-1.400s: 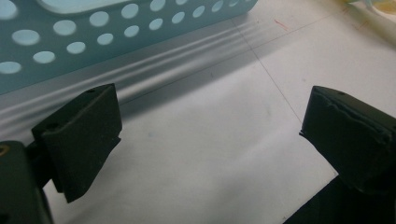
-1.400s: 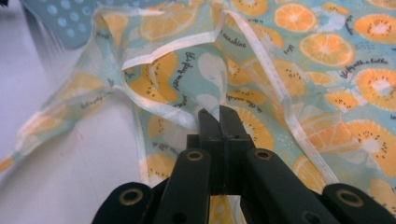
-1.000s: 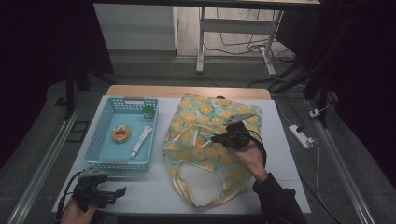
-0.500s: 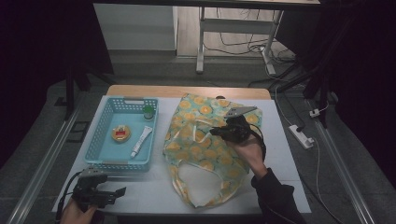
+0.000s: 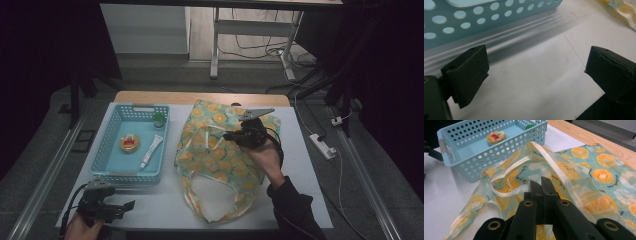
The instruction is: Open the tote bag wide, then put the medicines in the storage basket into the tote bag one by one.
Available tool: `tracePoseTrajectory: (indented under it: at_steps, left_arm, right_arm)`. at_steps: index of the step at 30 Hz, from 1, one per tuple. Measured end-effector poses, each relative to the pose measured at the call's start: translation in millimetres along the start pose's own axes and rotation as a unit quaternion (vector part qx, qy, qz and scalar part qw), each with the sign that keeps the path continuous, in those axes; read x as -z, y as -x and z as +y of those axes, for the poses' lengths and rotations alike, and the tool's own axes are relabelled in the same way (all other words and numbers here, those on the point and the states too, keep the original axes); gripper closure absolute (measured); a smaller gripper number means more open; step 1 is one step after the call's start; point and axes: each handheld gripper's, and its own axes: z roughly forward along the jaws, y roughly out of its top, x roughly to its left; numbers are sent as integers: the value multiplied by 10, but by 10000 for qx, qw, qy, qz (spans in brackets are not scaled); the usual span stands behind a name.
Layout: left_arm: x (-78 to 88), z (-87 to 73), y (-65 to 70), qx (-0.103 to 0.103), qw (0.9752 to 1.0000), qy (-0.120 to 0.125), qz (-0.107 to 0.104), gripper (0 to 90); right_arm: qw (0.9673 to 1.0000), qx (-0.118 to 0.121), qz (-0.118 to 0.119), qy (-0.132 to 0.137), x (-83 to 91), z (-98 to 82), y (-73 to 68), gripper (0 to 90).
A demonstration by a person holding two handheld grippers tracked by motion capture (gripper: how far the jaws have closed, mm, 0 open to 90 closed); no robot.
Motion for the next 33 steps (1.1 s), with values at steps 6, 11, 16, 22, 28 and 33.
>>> tracePoseTrajectory:
  at_steps: [6, 11, 16, 22, 28, 33]
  left_arm:
    - [5, -1, 8, -15, 10000, 9, 19, 50]
    - [0, 1, 10, -8, 10000, -11, 72, 44]
    - [12, -5, 5, 23, 10000, 54, 76, 35]
    - [18, -6, 5, 22, 9999, 76, 81, 23]
    - [33, -9, 4, 4, 9999, 133, 76, 12]
    - [51, 0, 16, -13, 9998, 163, 94, 8]
  right_arm:
    - [10000, 50, -58, -31, 22, 26, -33, 900]
    - [9999, 86, -55, -64, 17, 12, -36, 900]
    - [9999, 61, -59, -88, 10, -4, -23, 900]
    - [9999, 66, -50, -93, 10, -19, -14, 900]
    - [9999, 67, -41, -97, 3, -30, -2, 900]
    - [9999, 78, -36, -74, 14, -30, 1, 900]
